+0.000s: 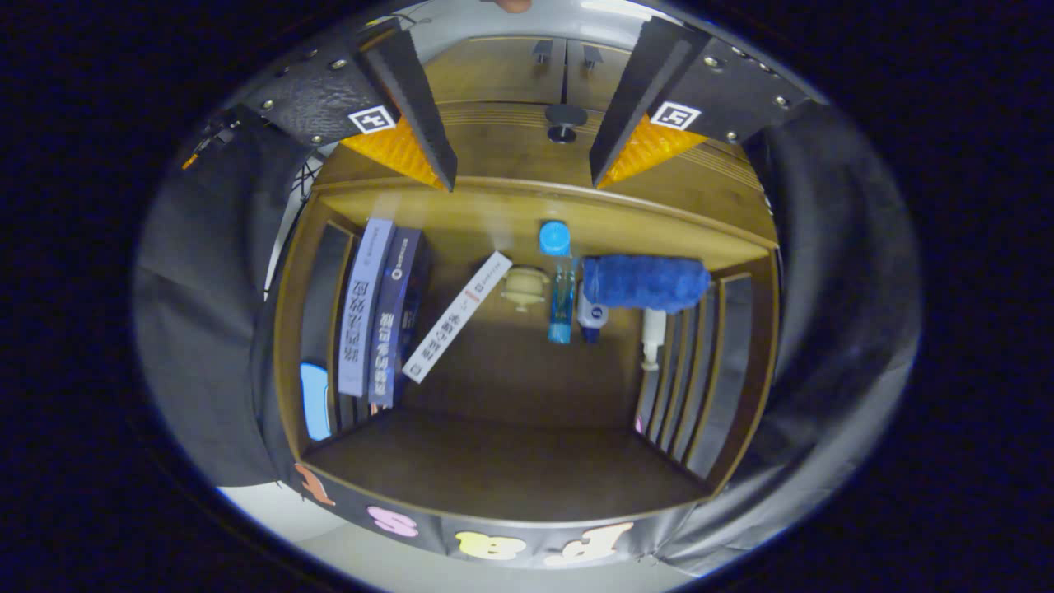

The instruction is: Pull open the drawer, take out the items inside it, and place them on the countertop above the cabinet.

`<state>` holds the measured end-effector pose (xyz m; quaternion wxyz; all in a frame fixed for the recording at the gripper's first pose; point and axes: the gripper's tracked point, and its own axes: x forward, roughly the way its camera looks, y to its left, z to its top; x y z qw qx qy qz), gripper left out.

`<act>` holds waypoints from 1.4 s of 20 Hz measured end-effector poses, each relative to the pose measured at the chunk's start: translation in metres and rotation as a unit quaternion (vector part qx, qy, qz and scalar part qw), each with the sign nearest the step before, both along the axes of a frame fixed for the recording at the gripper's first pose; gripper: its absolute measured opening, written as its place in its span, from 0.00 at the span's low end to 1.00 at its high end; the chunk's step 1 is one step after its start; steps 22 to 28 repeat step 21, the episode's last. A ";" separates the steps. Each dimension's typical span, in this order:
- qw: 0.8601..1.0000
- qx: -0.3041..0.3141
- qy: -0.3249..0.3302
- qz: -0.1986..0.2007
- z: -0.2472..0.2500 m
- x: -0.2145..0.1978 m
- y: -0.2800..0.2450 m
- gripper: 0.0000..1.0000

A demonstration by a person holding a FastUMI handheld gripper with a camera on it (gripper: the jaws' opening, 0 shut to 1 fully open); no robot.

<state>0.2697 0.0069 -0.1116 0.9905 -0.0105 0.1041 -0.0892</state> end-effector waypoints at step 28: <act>0.992 0.058 -0.108 0.020 0.113 -0.172 -0.096 0.96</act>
